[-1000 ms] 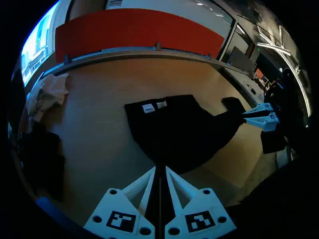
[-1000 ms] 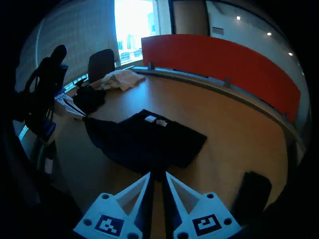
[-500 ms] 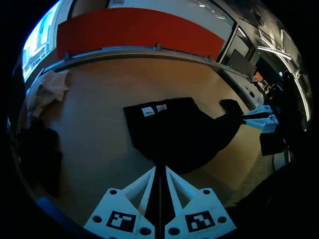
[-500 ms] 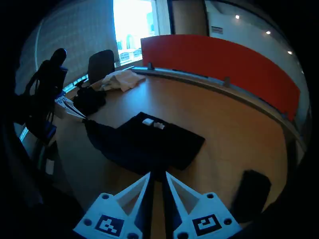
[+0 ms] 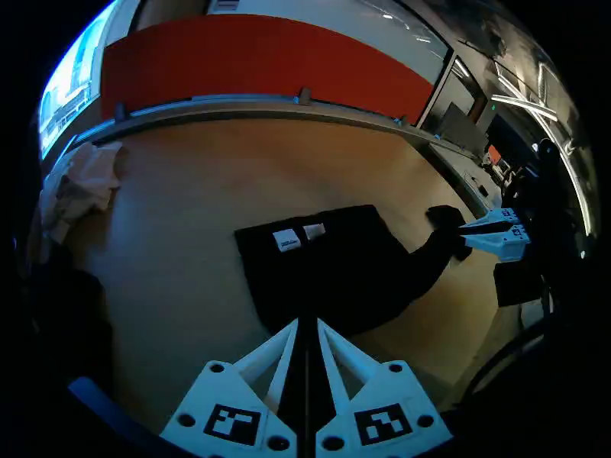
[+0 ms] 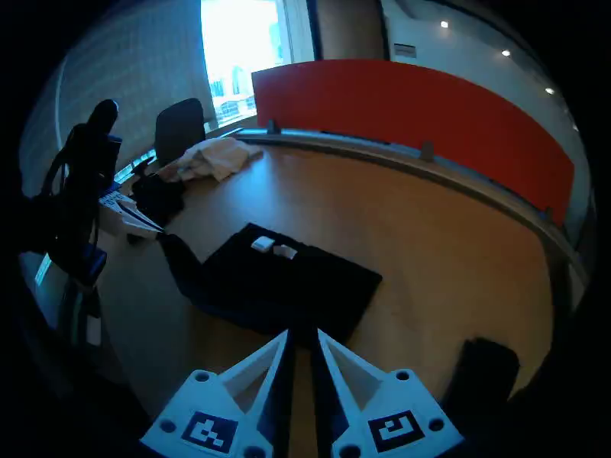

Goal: Fold towel

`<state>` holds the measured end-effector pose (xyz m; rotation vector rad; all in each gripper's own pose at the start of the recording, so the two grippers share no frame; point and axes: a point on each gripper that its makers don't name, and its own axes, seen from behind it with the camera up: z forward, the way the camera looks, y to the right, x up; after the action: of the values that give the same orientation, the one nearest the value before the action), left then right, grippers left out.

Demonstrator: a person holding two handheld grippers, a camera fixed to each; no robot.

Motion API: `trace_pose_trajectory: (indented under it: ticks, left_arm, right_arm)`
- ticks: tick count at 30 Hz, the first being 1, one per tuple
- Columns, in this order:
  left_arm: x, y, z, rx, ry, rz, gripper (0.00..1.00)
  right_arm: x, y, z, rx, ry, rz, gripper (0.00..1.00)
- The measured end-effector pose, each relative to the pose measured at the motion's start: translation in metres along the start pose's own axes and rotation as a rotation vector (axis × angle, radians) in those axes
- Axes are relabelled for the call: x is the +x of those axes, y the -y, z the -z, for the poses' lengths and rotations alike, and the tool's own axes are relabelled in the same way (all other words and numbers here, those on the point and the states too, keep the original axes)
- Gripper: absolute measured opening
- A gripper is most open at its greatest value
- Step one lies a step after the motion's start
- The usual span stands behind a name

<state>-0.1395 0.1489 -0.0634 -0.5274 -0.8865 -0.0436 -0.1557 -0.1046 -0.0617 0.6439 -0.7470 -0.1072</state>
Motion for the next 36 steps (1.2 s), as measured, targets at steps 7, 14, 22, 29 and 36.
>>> trace_pose_trajectory:
  ticks: [7, 14, 22, 29, 36]
  left_arm:
    - [0.021, 0.013, -0.017, -0.007, -0.005, 0.014, 0.01]
    - [0.034, 0.023, -0.031, -0.008, -0.014, 0.025, 0.01]
    - [0.032, 0.029, -0.049, -0.005, 0.005, 0.021, 0.01]
    - [0.031, 0.039, -0.070, -0.001, 0.018, 0.034, 0.01]
    - [0.033, 0.049, -0.092, 0.001, 0.018, 0.040, 0.01]
  right_arm:
    - [0.009, -0.021, -0.022, -0.017, 0.003, -0.055, 0.12]
    - [0.007, -0.029, -0.033, -0.028, 0.015, -0.068, 0.12]
    - [0.008, -0.035, -0.046, -0.035, 0.032, -0.071, 0.12]
    - [0.007, -0.043, -0.068, -0.044, 0.059, -0.095, 0.12]
    - [0.003, -0.049, -0.089, -0.051, 0.080, -0.128, 0.12]
